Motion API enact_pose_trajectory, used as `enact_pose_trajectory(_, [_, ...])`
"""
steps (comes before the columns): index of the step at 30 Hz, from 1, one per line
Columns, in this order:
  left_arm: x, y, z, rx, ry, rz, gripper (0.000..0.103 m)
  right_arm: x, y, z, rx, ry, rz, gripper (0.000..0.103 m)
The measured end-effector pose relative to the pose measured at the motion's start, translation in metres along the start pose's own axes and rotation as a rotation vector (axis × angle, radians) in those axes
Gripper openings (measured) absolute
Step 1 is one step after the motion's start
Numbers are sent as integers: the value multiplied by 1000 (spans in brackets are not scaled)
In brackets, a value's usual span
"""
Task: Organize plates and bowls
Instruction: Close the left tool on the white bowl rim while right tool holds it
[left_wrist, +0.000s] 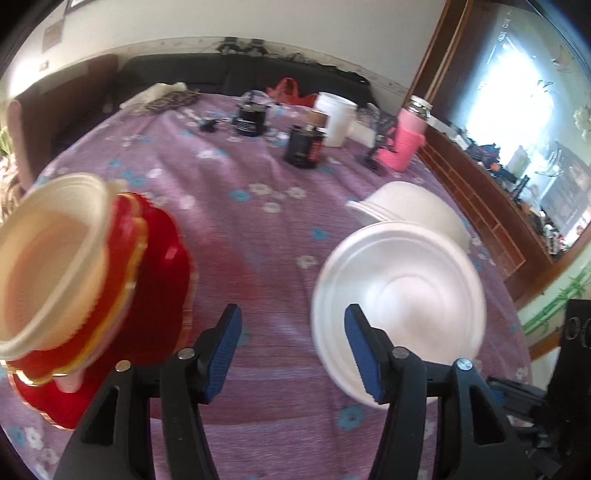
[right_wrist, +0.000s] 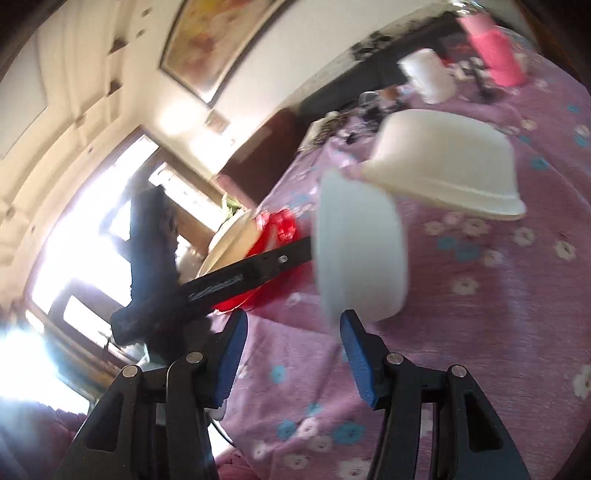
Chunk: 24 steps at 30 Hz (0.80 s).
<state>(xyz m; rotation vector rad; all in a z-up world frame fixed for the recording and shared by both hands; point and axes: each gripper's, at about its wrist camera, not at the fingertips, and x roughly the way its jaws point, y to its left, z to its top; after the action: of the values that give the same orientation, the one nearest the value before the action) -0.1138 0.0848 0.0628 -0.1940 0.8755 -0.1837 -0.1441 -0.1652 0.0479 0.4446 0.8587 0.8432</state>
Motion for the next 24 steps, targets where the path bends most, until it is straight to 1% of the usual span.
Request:
enact_pose_trajectory(1, [-1, 2, -1, 15, -3, 22, 61, 1, 0, 0, 2, -2, -21, 57])
enact_pose_trajectory(3, [-1, 1, -4, 49, -11, 57, 63, -1, -9, 2, 28, -24, -125, 57])
enact_pose_trajectory(4, [-1, 1, -6, 63, -12, 69, 64, -3, -11, 1, 37, -32, -159, 57])
enact_pose_trajectory(5, [1, 0, -8, 71, -9, 73, 64, -6, -16, 1, 53, -47, -225, 57])
enact_pose_trajectory(8, [5, -1, -10, 63, 11, 37, 64, -17, -28, -1, 92, -85, -366, 57])
enact_pose_trajectory(11, [10, -4, -11, 73, 23, 33, 65, -31, -41, -2, 116, -106, -434, 57])
enact_pose_trajectory(15, [24, -9, -8, 74, 55, -2, 69, -33, -53, -1, 148, -100, -442, 57])
enact_pose_trajectory(18, [34, -15, -7, 82, 75, -13, 69, -27, -56, 1, 157, -99, -446, 57])
enact_pose_trajectory(24, [55, -35, -4, 131, 97, -67, 71, -24, -61, 3, 180, -98, -463, 57])
